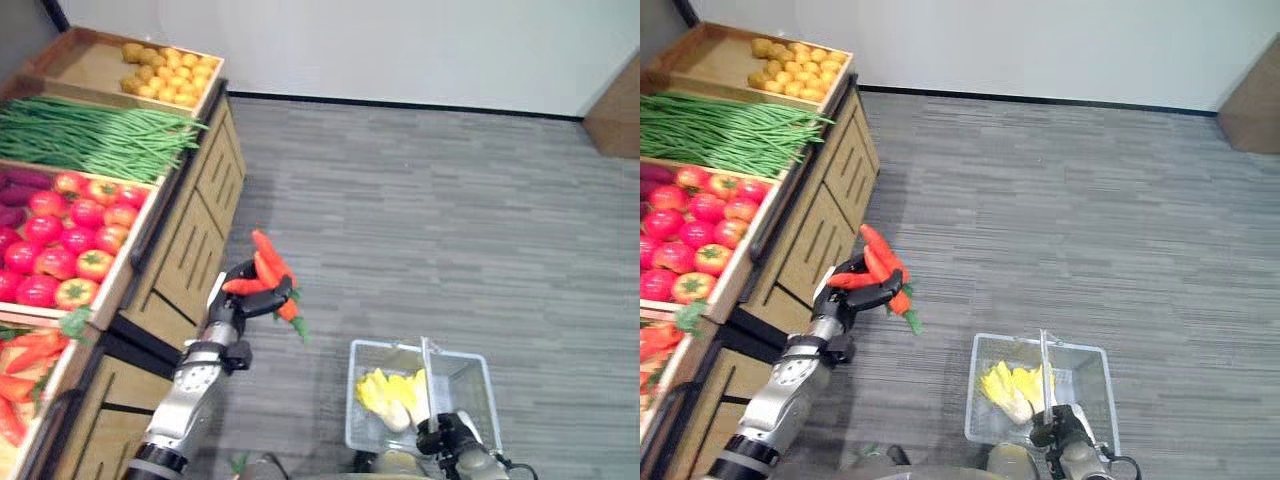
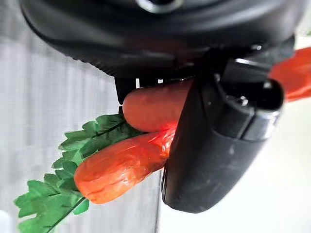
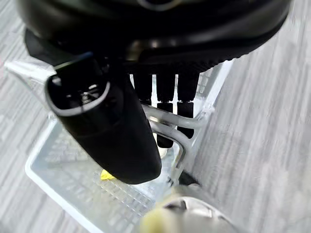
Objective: Get the vegetables into the basket
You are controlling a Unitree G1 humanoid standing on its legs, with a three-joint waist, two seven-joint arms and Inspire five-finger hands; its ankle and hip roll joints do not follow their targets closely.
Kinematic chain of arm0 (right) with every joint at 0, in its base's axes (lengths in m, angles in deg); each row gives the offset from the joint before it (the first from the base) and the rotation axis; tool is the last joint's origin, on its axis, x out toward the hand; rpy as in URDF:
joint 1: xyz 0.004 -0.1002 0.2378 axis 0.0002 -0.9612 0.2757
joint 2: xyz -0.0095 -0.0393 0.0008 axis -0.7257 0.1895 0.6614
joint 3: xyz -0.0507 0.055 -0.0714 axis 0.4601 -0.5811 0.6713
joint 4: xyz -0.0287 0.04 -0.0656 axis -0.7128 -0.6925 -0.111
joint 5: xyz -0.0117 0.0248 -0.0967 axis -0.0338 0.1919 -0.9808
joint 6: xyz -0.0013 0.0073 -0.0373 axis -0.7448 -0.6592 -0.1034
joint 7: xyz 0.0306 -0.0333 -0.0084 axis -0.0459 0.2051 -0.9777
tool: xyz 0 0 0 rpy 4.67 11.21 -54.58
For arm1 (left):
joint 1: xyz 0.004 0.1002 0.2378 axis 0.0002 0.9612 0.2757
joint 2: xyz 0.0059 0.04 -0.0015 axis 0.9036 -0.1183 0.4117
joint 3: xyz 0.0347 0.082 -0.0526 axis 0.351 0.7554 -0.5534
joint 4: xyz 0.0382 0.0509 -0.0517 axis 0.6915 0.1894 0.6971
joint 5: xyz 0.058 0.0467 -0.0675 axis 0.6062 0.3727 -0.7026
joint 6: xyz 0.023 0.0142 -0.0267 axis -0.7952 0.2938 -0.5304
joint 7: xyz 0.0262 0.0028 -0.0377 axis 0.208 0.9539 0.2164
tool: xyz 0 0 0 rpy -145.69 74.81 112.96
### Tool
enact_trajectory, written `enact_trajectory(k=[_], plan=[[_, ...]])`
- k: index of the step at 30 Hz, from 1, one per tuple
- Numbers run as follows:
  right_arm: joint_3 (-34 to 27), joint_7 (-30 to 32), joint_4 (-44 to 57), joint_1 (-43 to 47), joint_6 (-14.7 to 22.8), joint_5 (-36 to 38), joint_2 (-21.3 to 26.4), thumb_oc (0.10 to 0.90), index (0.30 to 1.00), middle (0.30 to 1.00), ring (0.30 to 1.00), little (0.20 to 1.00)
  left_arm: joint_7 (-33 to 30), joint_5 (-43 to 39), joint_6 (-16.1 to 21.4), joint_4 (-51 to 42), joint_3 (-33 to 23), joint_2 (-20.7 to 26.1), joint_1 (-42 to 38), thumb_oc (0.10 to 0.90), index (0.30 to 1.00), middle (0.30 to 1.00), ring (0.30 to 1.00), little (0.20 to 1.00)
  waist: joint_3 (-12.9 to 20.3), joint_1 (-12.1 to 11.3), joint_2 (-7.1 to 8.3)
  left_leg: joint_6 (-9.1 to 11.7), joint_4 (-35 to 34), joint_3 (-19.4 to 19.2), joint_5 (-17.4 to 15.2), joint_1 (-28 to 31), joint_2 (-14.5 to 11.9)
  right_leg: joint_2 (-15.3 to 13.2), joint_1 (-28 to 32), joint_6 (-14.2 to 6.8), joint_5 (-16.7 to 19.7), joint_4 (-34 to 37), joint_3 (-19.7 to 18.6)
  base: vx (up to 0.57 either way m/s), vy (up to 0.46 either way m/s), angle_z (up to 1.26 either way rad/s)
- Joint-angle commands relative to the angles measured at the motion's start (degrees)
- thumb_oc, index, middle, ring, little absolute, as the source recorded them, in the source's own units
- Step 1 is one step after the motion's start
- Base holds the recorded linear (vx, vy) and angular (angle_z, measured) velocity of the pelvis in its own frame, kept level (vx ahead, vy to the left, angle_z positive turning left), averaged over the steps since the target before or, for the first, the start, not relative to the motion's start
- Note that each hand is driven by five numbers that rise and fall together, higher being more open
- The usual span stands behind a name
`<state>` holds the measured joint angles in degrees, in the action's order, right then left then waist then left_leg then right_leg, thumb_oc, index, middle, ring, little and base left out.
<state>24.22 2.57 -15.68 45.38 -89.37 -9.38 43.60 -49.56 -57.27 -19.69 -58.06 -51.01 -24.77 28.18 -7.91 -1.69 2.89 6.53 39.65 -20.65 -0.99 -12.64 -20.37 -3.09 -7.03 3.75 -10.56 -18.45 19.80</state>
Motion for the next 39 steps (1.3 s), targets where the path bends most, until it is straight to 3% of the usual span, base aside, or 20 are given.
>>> enact_trajectory(k=[1,3,4,5,14,23,31,37,39], plan=[[7.4,1.5,-0.9,0.9,-1.8,-0.3,7.2,0.400,0.300,0.300,0.300,0.300,-0.2,0.2,5.9,-10.2,-4.0,-1.0,-7.6,0.400,0.300,0.300,0.300,0.300,-3.9,0.5,-1.29,-3.5,-19.6,9.1,-2.4,5.5,15.9,-1.4,7.3,-6.2,8.0,19.5,-4.1,-0.02,0.153,-0.60],[6.4,1.4,-0.6,1.2,-1.9,0.4,7.3,0.400,0.300,0.300,0.300,0.300,0.1,1.7,5.9,-9.7,-4.4,-0.9,-6.8,0.400,0.300,0.300,0.300,0.300,-3.0,1.5,-2.31,-5.5,-30.7,9.0,-4.0,8.3,17.1,-1.8,5.8,-7.3,8.7,18.6,-5.8,0.03,0.147,-0.38],[6.5,1.4,-0.6,1.2,-1.9,0.4,7.4,0.400,0.300,0.300,0.300,0.300,0.1,1.7,5.8,-9.7,-4.4,-0.9,-6.8,0.400,0.300,0.300,0.300,0.300,-3.0,1.4,-2.28,-5.6,-31.2,8.8,-3.8,8.6,17.2,-1.8,5.8,-7.3,8.7,18.5,-6.0,0.07,0.206,-0.26],[5.9,1.7,-0.4,1.6,-2.0,1.0,7.2,0.400,0.300,0.300,0.300,0.300,1.0,2.5,5.8,-10.1,-4.0,0.0,-6.7,0.400,0.300,0.300,0.300,0.300,-2.5,1.7,-3.29,-6.4,-35.6,8.5,-3.1,10.5,18.2,-1.9,4.6,-7.8,8.9,17.4,-7.0,0.06,0.211,-0.19],[4.2,2.7,0.8,1.8,-1.7,3.4,5.5,0.400,0.300,0.300,0.300,0.300,1.0,5.6,4.9,-9.9,-4.6,2.2,-4.9,0.400,0.300,0.300,0.300,0.300,-1.6,1.6,-3.72,-8.1,-38.1,6.3,-3.7,14.2,20.1,-3.3,5.2,-9.0,9.0,16.3,-9.0,0.06,0.155,-0.25],[4.8,1.6,0.5,0.3,-1.9,2.0,4.6,0.400,0.300,0.300,0.300,0.300,1.3,7.3,4.0,-8.1,-4.9,2.2,-3.7,0.400,0.300,0.300,0.300,0.300,-0.5,1.0,-1.37,-9.1,-41.2,4.6,-3.9,17.1,20.6,-3.6,5.4,-10.9,11.3,17.4,-10.6,0.02,0.098,-0.07],[6.0,1.5,6.3,0.8,-1.0,1.6,5.4,0.400,0.300,0.300,0.300,0.300,5.3,22.7,2.0,-5.3,-2.8,8.1,-4.2,0.400,0.300,0.300,0.300,0.300,0.6,1.1,-1.66,-8.9,-42.0,4.8,-3.8,18.0,20.6,-3.6,5.9,-11.0,11.2,17.8,-10.3,0.01,0.015,0.05],[7.8,0.9,20.5,1.5,0.2,0.3,9.2,0.400,0.300,0.300,0.300,0.300,6.5,42.7,0.8,-3.0,2.0,13.8,-8.5,0.400,0.300,0.300,0.300,0.300,1.2,1.9,-2.23,-8.6,-42.2,4.8,-3.9,18.6,20.4,-3.4,6.0,-10.9,10.6,17.5,-10.6,0.00,0.000,0.00],[7.7,0.8,22.7,1.3,0.4,0.1,9.8,0.400,0.300,0.300,0.300,0.300,6.3,43.6,1.2,-3.4,2.5,14.3,-9.1,0.400,0.300,0.300,0.300,0.300,1.2,1.9,-2.33,-8.6,-42.2,4.6,-3.8,18.6,20.4,-3.4,6.0,-10.8,10.8,17.8,-10.8,0.00,-0.005,-0.03]])
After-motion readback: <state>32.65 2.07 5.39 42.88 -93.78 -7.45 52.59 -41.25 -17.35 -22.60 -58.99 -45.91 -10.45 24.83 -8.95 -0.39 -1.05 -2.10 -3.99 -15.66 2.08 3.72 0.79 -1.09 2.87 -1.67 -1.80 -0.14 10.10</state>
